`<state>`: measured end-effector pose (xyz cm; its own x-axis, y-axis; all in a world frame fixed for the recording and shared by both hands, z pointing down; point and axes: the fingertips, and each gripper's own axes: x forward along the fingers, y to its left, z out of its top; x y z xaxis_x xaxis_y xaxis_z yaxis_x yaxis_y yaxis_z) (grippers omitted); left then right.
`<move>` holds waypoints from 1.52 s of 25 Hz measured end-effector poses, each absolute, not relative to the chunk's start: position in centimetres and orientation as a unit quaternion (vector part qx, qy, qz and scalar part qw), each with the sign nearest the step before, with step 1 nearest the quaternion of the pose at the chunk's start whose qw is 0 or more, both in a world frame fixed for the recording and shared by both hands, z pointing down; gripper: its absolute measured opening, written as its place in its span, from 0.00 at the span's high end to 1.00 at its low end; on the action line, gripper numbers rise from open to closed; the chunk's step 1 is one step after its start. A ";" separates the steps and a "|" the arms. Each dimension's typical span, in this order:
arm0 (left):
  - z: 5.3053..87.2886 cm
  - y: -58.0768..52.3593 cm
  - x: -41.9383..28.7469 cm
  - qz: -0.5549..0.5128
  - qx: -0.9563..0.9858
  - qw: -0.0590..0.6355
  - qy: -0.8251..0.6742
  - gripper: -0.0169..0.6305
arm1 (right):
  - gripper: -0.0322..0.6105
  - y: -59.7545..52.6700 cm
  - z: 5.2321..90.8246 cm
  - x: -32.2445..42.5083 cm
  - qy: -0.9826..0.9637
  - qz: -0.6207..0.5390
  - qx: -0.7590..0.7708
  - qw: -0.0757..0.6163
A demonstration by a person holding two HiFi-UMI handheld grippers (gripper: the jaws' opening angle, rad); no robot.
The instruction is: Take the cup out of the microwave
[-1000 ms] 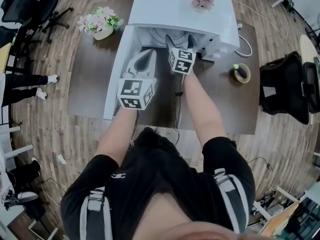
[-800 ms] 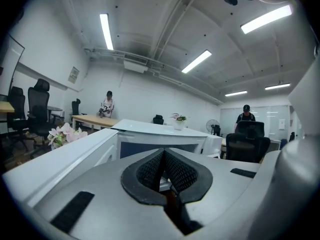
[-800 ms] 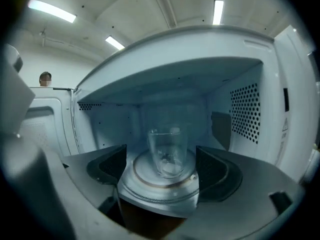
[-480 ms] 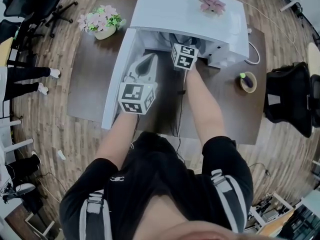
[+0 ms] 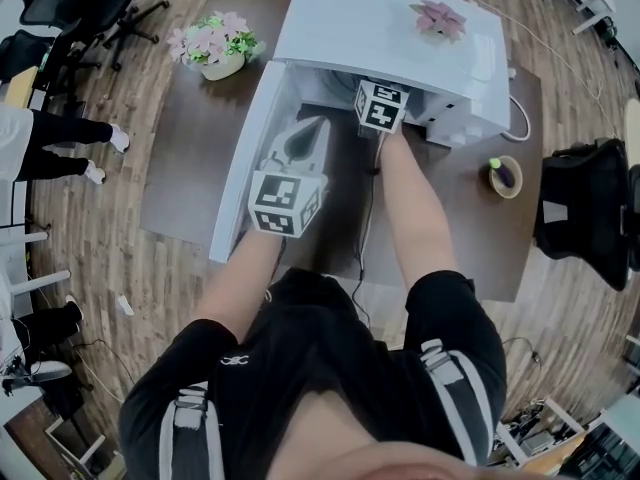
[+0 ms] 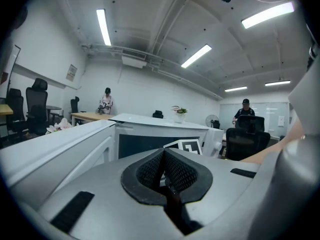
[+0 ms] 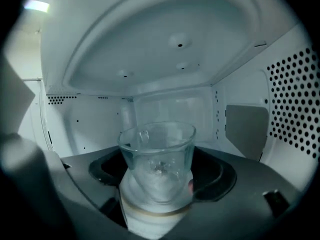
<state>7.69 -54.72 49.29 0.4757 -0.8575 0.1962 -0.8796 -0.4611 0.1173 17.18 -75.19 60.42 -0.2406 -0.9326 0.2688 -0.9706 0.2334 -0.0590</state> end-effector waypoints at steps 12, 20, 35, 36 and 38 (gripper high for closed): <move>47.9 -53.3 8.3 0.033 0.858 0.104 -0.502 0.98 | 0.35 -67.3 59.3 17.3 -0.789 0.093 0.602 0.079; 45.5 -50.0 8.8 0.019 0.868 0.097 -0.486 0.98 | 0.36 -58.1 55.6 18.0 -0.794 0.073 0.600 0.066; 40.7 -43.1 8.9 0.015 0.885 0.068 -0.460 0.98 | 0.35 -45.4 39.9 20.9 -0.776 0.015 0.631 0.019; 40.3 -43.0 8.9 0.014 0.886 0.066 -0.459 0.98 | 0.35 -45.1 39.4 21.1 -0.774 0.014 0.633 0.018; 39.7 -42.9 9.0 0.011 0.887 0.062 -0.457 0.98 | 0.35 -44.7 38.6 21.4 -0.769 0.010 0.639 0.019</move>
<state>9.00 -42.91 39.72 0.5817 -0.8099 0.0753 -0.8125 -0.5744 0.0995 21.40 -44.71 38.64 -0.1832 -0.9822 0.0416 -0.9829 0.1837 0.0086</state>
